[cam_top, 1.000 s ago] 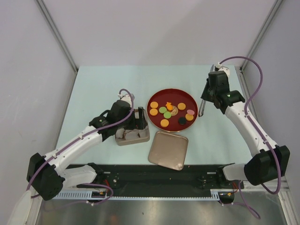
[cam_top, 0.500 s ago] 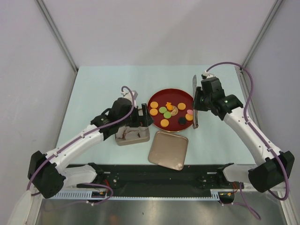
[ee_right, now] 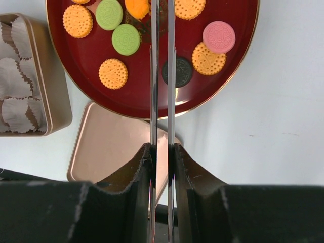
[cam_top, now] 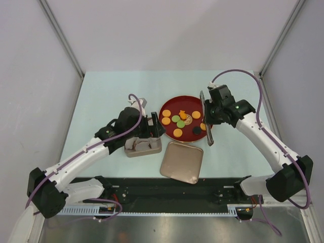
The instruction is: Pack the cookies
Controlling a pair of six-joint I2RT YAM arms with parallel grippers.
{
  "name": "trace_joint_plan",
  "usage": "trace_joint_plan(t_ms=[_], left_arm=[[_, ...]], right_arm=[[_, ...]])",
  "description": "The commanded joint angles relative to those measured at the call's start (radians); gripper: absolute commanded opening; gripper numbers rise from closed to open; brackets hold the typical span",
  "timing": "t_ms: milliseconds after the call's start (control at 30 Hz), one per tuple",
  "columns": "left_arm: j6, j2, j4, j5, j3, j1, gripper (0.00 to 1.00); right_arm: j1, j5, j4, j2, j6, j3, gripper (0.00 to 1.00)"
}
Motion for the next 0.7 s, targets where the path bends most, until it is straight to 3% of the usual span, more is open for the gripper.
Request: trace_joint_plan(t_ms=[0, 267, 500, 667], left_arm=[[-0.007, -0.024, 0.012, -0.023, -0.001, -0.007, 1.0], [0.002, -0.062, -0.008, -0.035, -0.032, -0.007, 1.0], [0.002, -0.071, -0.006, -0.072, -0.053, -0.009, 1.0], [0.004, -0.065, -0.009, -0.078, -0.056, -0.007, 1.0]], right_arm=[[0.0, 0.024, -0.018, -0.02, -0.028, 0.053, 0.2], [0.005, 0.011, -0.024, 0.018, -0.039, 0.066, 0.29], [0.015, 0.025, -0.018, 0.034, -0.037, 0.055, 0.42], [0.017, 0.033, 0.001, 0.029, -0.036, 0.046, 0.43]])
